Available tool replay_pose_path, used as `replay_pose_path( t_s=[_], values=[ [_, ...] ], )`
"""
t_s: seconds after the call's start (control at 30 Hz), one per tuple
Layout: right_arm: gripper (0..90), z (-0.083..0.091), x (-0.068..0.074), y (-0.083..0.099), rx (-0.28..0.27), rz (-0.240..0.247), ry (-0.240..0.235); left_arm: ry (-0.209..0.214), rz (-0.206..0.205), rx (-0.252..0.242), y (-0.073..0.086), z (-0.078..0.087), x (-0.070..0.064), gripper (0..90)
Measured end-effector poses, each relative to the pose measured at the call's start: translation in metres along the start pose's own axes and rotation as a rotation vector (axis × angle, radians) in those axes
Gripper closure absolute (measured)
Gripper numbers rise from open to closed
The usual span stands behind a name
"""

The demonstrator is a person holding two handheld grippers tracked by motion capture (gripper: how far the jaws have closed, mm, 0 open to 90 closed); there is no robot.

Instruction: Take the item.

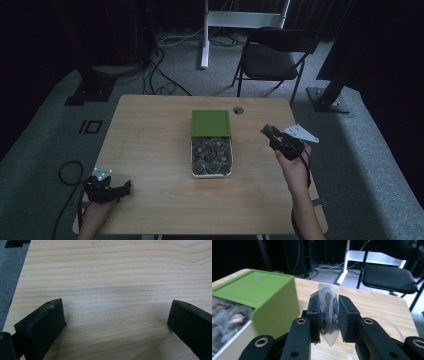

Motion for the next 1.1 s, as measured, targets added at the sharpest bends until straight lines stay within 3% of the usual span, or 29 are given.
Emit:
replay_pose_path(
  t_s=[0.67, 1.1],
  values=[
    [73.0, -0.009, -0.052, 0.010, 0.000, -0.077, 0.119, 0.000, -0.001, 0.000, 0.000, 0.000, 0.000, 1.7],
    [73.0, -0.027, -0.062, 0.019, 0.052, -0.097, 0.138, 0.000, 0.000, 0.000, 0.000, 0.000, 0.000, 1.7]
  ],
)
Point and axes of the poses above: each handheld gripper's, and its own axes: z roughly backward along the jaws, y roughly out of its underside, x roughly to its left, the point moved 2 cm from there along -z, roughly forward along the jaws, and after that the axes turned 2 degrees about -z, right-handed, at the moved point
